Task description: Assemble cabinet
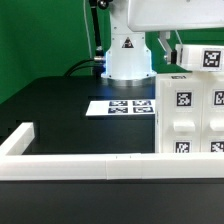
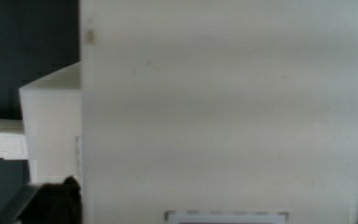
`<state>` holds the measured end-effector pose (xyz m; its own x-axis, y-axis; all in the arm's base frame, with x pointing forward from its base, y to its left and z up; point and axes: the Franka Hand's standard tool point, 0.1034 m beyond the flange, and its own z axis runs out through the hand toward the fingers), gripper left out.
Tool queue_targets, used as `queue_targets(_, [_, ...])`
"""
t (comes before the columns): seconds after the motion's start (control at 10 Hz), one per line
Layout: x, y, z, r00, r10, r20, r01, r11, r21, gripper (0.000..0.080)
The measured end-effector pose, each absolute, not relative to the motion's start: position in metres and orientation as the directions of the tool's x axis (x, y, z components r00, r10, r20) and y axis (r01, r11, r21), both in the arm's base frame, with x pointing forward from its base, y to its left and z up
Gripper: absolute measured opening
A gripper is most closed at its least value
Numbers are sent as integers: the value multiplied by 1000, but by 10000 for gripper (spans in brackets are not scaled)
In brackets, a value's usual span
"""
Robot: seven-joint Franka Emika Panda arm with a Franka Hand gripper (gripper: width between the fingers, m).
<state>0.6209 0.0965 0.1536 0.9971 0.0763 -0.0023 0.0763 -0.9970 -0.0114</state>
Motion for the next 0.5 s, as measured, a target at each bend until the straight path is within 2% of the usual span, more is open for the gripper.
queue_targets(0.1, [621,96,154,997,76,-2,76,-997,-11,546])
queue_targets(0.5, [621,96,154,997,76,-2,76,-997,-11,535])
